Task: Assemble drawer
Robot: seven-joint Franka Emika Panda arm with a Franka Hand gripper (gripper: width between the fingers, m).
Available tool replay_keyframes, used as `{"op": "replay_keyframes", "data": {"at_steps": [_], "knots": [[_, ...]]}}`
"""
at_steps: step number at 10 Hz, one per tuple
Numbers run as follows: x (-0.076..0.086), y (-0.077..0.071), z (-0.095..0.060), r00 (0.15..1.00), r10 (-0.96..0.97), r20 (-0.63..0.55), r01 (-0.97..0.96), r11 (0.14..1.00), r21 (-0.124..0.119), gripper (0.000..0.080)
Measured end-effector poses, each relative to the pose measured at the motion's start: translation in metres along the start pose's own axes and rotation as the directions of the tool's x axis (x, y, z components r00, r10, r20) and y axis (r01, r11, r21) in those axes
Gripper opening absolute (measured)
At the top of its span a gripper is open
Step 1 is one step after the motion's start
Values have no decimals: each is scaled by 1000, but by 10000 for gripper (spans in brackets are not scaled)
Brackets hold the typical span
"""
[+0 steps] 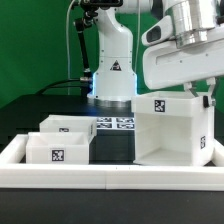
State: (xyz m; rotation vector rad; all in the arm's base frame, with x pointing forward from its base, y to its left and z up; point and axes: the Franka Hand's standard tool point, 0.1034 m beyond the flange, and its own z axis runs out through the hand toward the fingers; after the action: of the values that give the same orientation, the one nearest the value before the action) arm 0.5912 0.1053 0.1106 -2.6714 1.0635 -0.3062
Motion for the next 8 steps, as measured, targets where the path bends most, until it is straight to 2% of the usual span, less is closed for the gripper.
{"op": "replay_keyframes", "data": {"at_steps": [4, 6, 7, 8], "knots": [[6, 0, -3, 979, 204, 1, -204, 979, 20, 49], [8, 1, -6, 937, 349, 15, -349, 937, 25, 49], [7, 2, -10, 872, 485, 60, -486, 874, -8, 47], [11, 0, -10, 844, 532, 71, -533, 846, -12, 47]]}}
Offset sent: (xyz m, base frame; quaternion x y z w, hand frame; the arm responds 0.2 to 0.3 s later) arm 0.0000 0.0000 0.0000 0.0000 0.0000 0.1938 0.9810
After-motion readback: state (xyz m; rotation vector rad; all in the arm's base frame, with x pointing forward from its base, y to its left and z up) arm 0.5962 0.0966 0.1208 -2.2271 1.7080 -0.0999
